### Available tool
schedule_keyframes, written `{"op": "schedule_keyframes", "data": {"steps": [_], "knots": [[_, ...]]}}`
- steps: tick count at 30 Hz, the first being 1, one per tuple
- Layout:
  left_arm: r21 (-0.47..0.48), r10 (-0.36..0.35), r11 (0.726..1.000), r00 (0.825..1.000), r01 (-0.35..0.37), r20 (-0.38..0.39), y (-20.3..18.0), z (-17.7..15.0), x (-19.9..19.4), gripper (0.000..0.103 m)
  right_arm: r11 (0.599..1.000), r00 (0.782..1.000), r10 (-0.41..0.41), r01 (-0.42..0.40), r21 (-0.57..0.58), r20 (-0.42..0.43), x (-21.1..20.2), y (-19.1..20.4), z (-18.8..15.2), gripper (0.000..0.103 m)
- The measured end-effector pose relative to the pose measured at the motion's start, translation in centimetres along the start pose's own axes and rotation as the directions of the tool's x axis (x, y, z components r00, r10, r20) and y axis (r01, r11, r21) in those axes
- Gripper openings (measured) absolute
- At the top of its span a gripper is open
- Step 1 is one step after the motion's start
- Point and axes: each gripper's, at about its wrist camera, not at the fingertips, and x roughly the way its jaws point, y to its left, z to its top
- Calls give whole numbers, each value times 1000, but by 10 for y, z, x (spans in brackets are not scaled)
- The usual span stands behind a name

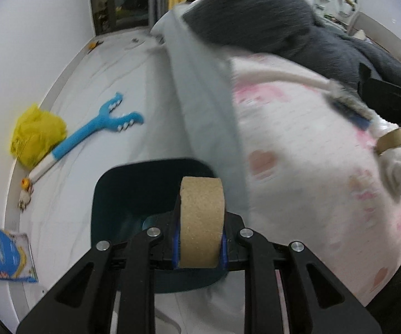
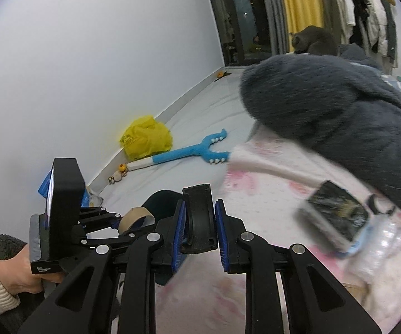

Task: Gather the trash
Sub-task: 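Carry the tape roll and black piece over the teal bin with both grippers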

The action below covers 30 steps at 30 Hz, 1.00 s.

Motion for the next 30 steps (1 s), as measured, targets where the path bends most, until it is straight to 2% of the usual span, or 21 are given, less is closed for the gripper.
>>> {"op": "schedule_keyframes", "data": {"steps": [16, 24, 26, 28, 30], "knots": [[-146, -11, 989, 987, -13, -163, 72, -28, 35, 23, 998, 990, 61, -61, 6, -131, 68, 48, 1, 22], [-157, 4, 987, 977, -38, -211, 93, -43, 47, 23, 997, 975, 74, -71, 19, -210, 109, 65, 2, 22], [-154, 3, 988, 981, -34, -196, 97, -45, 43, 32, 997, 972, 77, -72, 27, -222, 118, 67, 3, 22], [-150, 2, 988, 986, -28, -168, 100, -44, 37, 47, 997, 970, 76, -70, 32, -230, 130, 72, 1, 22], [-158, -2, 987, 991, -20, -135, 105, -43, 28, 49, 996, 968, 80, -72, 43, -240, 137, 74, -1, 22]]}}
